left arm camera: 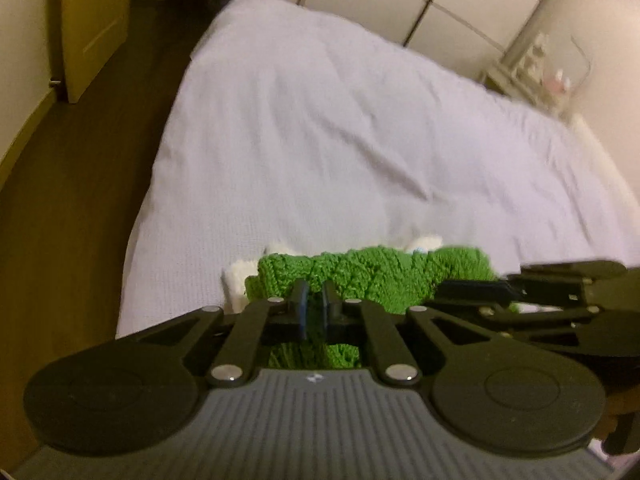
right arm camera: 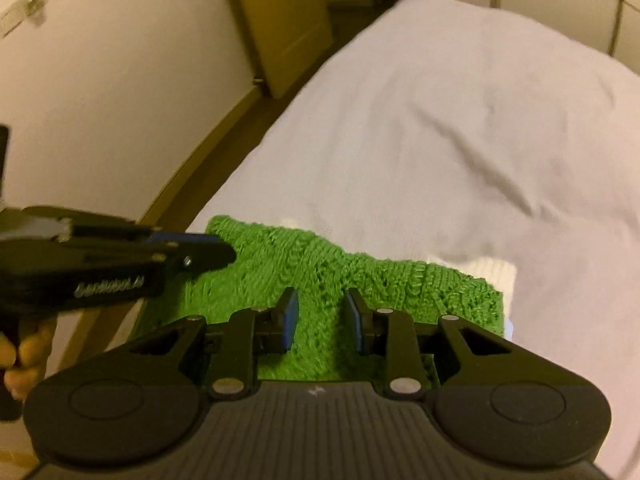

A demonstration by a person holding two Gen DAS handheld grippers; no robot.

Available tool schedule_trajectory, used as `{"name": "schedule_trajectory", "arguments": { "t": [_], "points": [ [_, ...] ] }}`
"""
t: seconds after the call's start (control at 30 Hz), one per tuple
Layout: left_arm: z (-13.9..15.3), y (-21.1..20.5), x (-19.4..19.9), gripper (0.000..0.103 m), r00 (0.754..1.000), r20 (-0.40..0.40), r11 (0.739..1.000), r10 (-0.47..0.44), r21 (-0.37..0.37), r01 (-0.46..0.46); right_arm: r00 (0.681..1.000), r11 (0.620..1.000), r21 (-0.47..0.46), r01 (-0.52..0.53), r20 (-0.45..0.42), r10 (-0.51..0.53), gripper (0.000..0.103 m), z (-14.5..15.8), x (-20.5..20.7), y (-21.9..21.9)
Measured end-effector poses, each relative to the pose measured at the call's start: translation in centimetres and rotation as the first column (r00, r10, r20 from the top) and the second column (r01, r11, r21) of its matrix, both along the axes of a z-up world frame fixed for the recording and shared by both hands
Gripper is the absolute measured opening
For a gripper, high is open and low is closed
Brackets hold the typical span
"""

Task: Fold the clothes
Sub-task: 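Carry the vest with both grippers and lay it on the folded clothes stack, then open both grippers and pull them back from the stack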

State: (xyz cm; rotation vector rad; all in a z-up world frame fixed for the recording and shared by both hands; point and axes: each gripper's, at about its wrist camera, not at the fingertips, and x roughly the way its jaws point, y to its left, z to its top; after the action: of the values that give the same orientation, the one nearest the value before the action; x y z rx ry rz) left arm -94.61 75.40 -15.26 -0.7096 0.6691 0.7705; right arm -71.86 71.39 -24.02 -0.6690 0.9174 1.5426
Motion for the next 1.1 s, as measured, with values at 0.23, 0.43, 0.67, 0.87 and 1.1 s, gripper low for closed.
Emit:
{"name": "schedule_trajectory", "arguments": {
  "t": [0.23,0.43,0.67,0.87,1.1],
  "points": [
    [5.3,-8.3,-1.9,0.005,0.998,-0.04,0.996,-0.044,0.081,0.047,0.995,0.996,0.078,-0.035,-0.087,0.042,0.032,4.4,1.9,-7.4],
    [3.9,-16.1,-1.4,0.005,0.985,-0.12,0.992,-0.125,0.007,0.127,0.987,0.989,0.012,-0.149,-0.068,0.149,0.032,5.1,0.6,-16.1],
    [0.5,-16.9,-3.0,0.006,0.991,-0.129,0.999,-0.039,0.013,0.041,0.96,0.961,-0.01,-0.277,0.046,0.277,0.034,2.8,-4.5,-20.1],
    [-0.9,-16.6,-2.5,0.005,0.992,-0.119,0.999,-0.03,0.023,0.033,0.946,0.953,0.034,-0.301,0.137,0.294,0.034,0.5,-6.5,-21.3],
    [2.0,-17.4,-1.7,0.005,0.988,-0.119,0.995,0.097,0.005,-0.097,0.943,0.953,0.022,-0.301,0.156,0.294,0.034,1.0,-6.3,-20.4]
  ]
}}
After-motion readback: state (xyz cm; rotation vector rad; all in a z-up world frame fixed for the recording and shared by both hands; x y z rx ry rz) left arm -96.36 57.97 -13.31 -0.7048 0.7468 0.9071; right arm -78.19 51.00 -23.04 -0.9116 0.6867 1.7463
